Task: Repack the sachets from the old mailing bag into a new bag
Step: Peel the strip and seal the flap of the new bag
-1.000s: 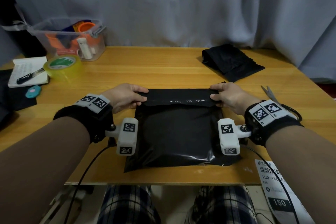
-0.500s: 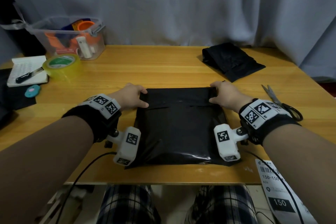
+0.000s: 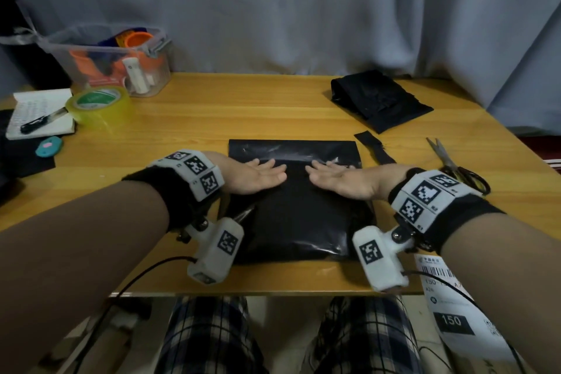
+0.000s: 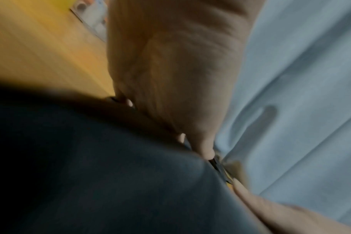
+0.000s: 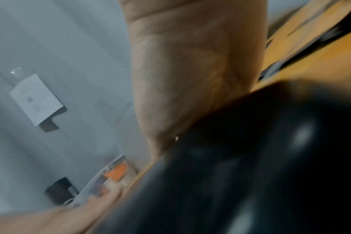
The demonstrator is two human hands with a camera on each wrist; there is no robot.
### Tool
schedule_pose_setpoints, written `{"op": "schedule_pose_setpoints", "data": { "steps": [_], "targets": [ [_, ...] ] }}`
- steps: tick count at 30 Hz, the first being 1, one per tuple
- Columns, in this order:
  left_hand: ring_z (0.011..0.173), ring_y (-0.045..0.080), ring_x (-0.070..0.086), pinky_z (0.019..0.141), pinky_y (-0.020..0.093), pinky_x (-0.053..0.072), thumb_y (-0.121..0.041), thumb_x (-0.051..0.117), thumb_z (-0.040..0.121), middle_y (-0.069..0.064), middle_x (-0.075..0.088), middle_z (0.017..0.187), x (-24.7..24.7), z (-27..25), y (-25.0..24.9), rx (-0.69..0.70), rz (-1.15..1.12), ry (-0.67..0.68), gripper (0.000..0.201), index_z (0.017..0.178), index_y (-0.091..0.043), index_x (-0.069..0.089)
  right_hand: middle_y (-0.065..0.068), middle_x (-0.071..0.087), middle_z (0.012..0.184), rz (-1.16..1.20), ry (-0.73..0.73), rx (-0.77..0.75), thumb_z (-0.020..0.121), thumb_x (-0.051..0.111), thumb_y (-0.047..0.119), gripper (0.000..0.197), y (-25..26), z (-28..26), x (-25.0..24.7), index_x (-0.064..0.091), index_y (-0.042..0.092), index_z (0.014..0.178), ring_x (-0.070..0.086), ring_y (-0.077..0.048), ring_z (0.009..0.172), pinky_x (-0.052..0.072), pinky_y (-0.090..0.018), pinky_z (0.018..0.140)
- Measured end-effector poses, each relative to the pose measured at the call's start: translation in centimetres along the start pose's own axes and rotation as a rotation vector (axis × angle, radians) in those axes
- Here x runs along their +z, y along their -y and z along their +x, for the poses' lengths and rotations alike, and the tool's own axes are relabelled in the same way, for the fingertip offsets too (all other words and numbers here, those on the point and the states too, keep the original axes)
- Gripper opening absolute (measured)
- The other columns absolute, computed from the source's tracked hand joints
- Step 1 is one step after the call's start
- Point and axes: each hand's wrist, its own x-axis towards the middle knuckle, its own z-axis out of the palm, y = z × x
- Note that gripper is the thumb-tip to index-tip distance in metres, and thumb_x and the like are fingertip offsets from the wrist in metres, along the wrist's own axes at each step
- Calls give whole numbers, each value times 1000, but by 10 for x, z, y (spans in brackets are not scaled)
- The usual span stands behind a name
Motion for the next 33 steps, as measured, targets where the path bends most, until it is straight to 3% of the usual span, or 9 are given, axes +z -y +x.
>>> {"op": "schedule_pose_setpoints", "data": {
  "steps": [8, 13, 16, 19, 23, 27, 30, 31, 33],
  "targets": [
    [146, 25, -13, 115, 46, -3, -52, 1, 97, 0, -21, 157, 6, -31, 16, -193, 172, -19, 59, 149, -28, -13, 11, -16, 158, 10, -60, 116, 95, 3, 57, 61, -30, -19, 9, -2, 33, 151, -14, -12, 146, -11, -46, 117],
    [147, 28, -7, 118, 50, 2, -68, 7, 89, 4, -13, 159, 2, -29, -24, -207, 275, -216, 78, 151, -21, 15, 7, -17, 158, -89, -78, 199, 96, 9, 58, 64, -18, -11, 12, -5, 29, 151, -13, -19, 147, -6, -49, 116],
    [147, 33, 2, 118, 50, 10, -71, 13, 88, 6, -6, 160, 15, -24, -59, -71, 227, -147, 73, 150, -35, 0, 4, -16, 159, -31, -92, 219, 98, 13, 53, 62, -10, -13, 13, -4, 25, 151, -14, -20, 146, -6, -44, 117],
    [147, 31, -4, 117, 54, 4, -68, 15, 90, 2, -13, 159, 13, -13, -54, -108, 314, -98, 68, 147, -42, -9, 1, -11, 160, 4, -125, 220, 100, 12, 50, 60, -4, -21, 13, 1, 23, 152, -10, -21, 147, -6, -45, 116],
    [146, 29, -14, 114, 60, -3, -65, 23, 92, -1, -18, 158, -4, -8, -16, -191, 382, -196, 66, 146, -46, -10, 5, -2, 160, -53, -170, 193, 97, 10, 57, 63, 1, -27, 10, 8, 28, 152, 0, -21, 148, -7, -55, 114],
    [146, 29, -12, 114, 59, -5, -46, 39, 97, 3, -10, 160, -21, -8, 13, -340, 528, -408, 67, 150, -36, -2, -1, 9, 160, -124, -99, 72, 97, 18, 57, 68, 24, -37, 15, 12, 19, 152, 7, -24, 147, 7, -40, 118],
    [146, 31, 10, 117, 52, 11, -24, 37, 98, 13, 15, 158, -23, -4, 12, -204, 554, -633, 47, 145, -16, 33, 0, 21, 157, -4, -44, -27, 99, 29, 48, 61, 45, -42, 14, 17, 20, 151, 21, -19, 144, 17, -29, 114],
    [143, 31, 19, 116, 48, 19, -26, 36, 98, 14, 23, 155, -20, -2, 7, -108, 488, -657, 44, 140, -13, 40, -2, 27, 155, 78, -46, -51, 101, 33, 39, 57, 48, -42, 12, 18, 19, 151, 32, -19, 139, 24, -28, 111],
    [144, 28, 18, 117, 45, 19, -46, 30, 98, 11, 18, 157, -6, 4, -5, -33, 316, -520, 57, 147, -16, 29, -13, 44, 142, 327, -75, -56, 101, 39, 20, 50, 51, -36, 4, 25, 16, 148, 60, -24, 112, 48, -33, 92]
  ]
}}
